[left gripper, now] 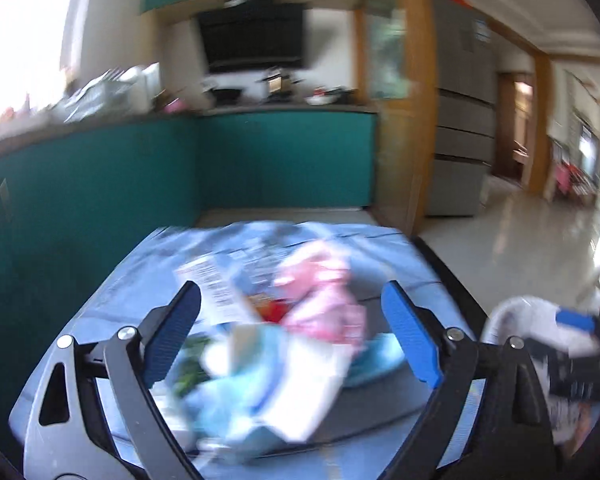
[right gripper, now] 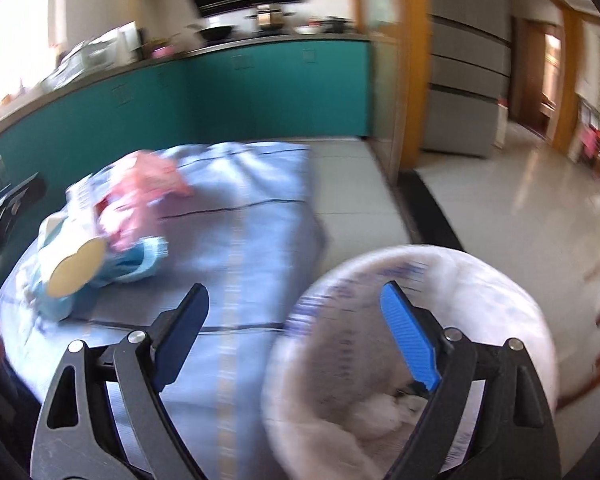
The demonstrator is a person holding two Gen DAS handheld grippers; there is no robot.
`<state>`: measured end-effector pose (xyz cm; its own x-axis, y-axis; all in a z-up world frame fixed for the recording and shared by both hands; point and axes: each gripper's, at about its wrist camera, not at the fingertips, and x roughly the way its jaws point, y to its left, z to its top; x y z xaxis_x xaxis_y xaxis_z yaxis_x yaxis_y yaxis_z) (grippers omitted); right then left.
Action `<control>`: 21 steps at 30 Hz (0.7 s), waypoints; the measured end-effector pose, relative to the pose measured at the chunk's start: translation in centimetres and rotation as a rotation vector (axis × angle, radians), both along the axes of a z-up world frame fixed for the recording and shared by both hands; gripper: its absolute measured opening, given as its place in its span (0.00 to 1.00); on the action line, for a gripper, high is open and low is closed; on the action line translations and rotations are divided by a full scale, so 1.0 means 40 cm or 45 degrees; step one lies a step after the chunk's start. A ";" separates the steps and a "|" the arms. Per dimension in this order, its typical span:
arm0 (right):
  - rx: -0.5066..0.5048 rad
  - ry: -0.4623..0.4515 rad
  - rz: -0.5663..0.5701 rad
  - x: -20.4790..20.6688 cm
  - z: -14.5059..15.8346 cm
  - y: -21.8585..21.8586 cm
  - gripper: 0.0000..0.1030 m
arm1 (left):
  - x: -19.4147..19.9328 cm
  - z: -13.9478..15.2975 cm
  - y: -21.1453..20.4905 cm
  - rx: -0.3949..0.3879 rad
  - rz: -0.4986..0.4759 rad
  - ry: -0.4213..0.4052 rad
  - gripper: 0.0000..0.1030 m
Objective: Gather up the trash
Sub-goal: 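Return the right tool to the table and close on the white paper cup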
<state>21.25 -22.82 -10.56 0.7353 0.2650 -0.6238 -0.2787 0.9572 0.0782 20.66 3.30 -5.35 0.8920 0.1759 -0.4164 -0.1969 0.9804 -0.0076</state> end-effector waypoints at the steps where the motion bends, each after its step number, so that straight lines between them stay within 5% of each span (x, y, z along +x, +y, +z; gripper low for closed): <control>1: 0.000 0.001 0.047 -0.001 -0.001 0.033 0.84 | 0.001 -0.002 0.036 -0.031 0.037 0.023 0.89; 13: -0.069 0.009 0.438 -0.034 -0.023 0.331 0.85 | -0.078 -0.017 0.334 -0.196 0.347 0.117 0.89; 21: -0.054 0.060 0.491 -0.033 -0.044 0.350 0.85 | -0.091 -0.041 0.430 -0.267 0.319 0.200 0.91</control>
